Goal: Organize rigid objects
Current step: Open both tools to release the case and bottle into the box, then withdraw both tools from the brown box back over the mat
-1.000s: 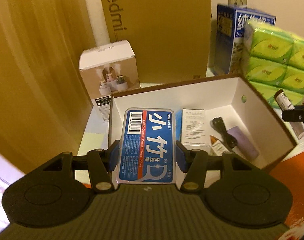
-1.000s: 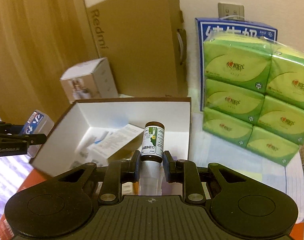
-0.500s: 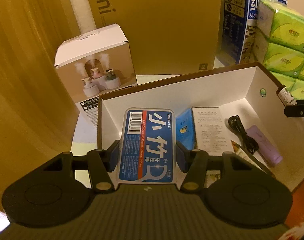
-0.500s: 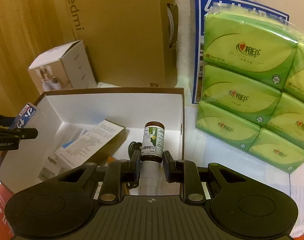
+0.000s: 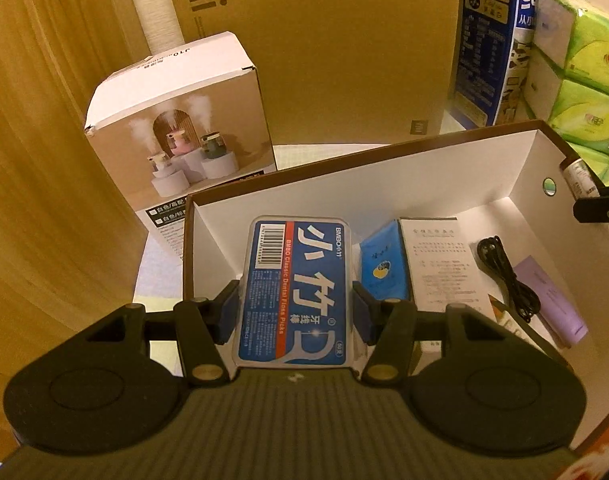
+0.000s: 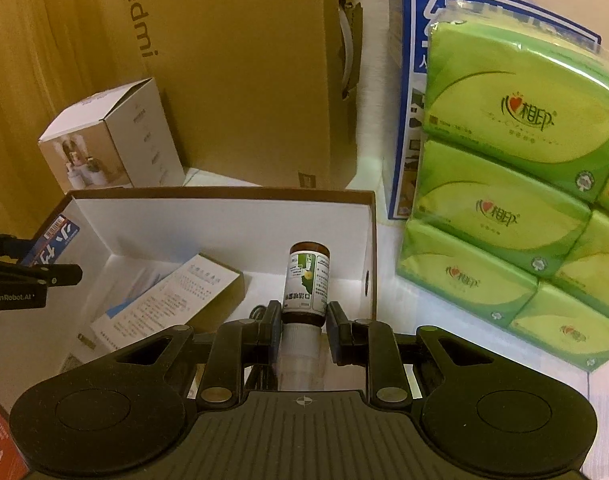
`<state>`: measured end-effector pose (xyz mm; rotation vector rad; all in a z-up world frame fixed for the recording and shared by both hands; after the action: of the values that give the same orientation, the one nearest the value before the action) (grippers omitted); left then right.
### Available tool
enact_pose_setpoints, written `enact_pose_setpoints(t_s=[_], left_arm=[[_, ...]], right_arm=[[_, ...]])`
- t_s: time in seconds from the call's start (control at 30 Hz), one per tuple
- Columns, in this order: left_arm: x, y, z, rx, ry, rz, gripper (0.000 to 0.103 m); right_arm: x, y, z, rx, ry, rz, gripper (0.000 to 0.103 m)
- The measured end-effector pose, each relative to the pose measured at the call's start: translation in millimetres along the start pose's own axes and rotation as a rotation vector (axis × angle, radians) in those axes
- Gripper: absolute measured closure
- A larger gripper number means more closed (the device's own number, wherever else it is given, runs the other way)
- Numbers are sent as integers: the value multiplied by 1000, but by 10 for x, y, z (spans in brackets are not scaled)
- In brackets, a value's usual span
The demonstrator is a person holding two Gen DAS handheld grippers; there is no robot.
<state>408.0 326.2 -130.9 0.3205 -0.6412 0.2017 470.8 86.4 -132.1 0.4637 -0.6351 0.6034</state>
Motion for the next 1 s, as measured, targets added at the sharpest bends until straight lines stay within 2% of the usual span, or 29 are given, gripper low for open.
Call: enact_pose_setpoints(t_s=[0.37,0.47,1.0], left_arm=[[-23,8,-10,-6,-2,-7,49],[-19,20,6,-5,-7,-4,45],[-37,41,192,-19,-30,15,42]], right_arm=[[100,18,11,22,-33,-19,83],[90,19,29,23,-35,-29,82],[-50,46,190,46,-28,-60,80]])
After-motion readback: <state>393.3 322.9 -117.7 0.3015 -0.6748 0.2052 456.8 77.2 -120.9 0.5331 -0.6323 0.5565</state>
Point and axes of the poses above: each gripper's, at about its wrist camera, not at the fingertips, and z roughly against the way its jaws point, y to its left, x to its top, the point moved 9 cm from there along -z, roughly the way its jaws point, and after that the axes turned 7 degrees about x, right-handed, at the moved point
